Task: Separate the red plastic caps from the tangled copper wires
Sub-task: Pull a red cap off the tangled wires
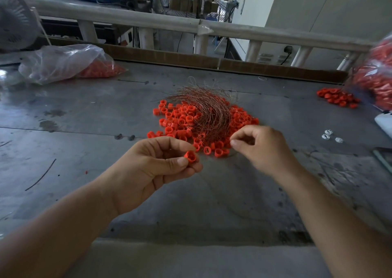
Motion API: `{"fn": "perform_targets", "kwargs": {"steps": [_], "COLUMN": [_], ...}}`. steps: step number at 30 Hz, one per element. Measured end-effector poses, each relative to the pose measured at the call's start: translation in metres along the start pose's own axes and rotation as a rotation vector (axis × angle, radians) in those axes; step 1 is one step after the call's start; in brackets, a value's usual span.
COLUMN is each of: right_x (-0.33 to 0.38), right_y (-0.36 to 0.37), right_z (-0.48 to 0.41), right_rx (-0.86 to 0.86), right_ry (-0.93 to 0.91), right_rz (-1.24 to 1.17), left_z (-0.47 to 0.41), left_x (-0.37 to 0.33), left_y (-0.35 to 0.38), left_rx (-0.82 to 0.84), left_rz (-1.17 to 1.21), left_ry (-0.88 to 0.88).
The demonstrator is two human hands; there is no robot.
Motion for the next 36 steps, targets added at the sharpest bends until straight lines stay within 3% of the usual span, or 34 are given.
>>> {"fn": "perform_targets", "kwargs": {"steps": [5,10,16,18,21,24,28,36], "right_x": [0.014,0.024,0.022,0.022,0.025,0.031,0.04,0.043], "right_y": [0.017,0.032,0.03,0.027,0.017,0.01,0.012,0.016], "right_z": [0.0,-0.004,0.001,0.001,0.001,0.005,0.008,0.01], "right_rx": [-0.008,0.057,0.046,0.012,-0.067,-0.021,0.064,0.074], "right_ry": [-0.124,-0.222,-0.212,-0.147,0.003,0.06,0.12,0.19], "right_rz": [-0.001,0.21,0.115,-0.029,-0.523,-0.898,-1.074,-1.158], "left_z": [-0.001,-0.001,0.0,0.0,0.001,0.002,0.003,0.003], "left_x": [0.001,0.001,0.001,0.0,0.0,0.0,-0.002,-0.003], "left_y": [0.001,0.001,0.003,0.004,0.003,0.004,0.006,0.006], "left_rx": [0.008,0.013,0.0,-0.007,-0.017,-0.024,-0.033,-0.051], "left_rz": [-0.019,-0.037,-0.037,-0.043,-0.053,-0.065,-0.082,-0.08], "left_ry": [-0.016,-0.017,-0.021,-0.018,-0.004,0.007,0.029,0.048]}}
Point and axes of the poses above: each hand's wrist, its own z-axis away from the middle knuckle, its own y-axis out of the palm, x = y × z, the point moved 2 cm from there along -z, towards the middle knuckle, and after that the axes turned 14 degrees about -y, right-handed, at the moved point
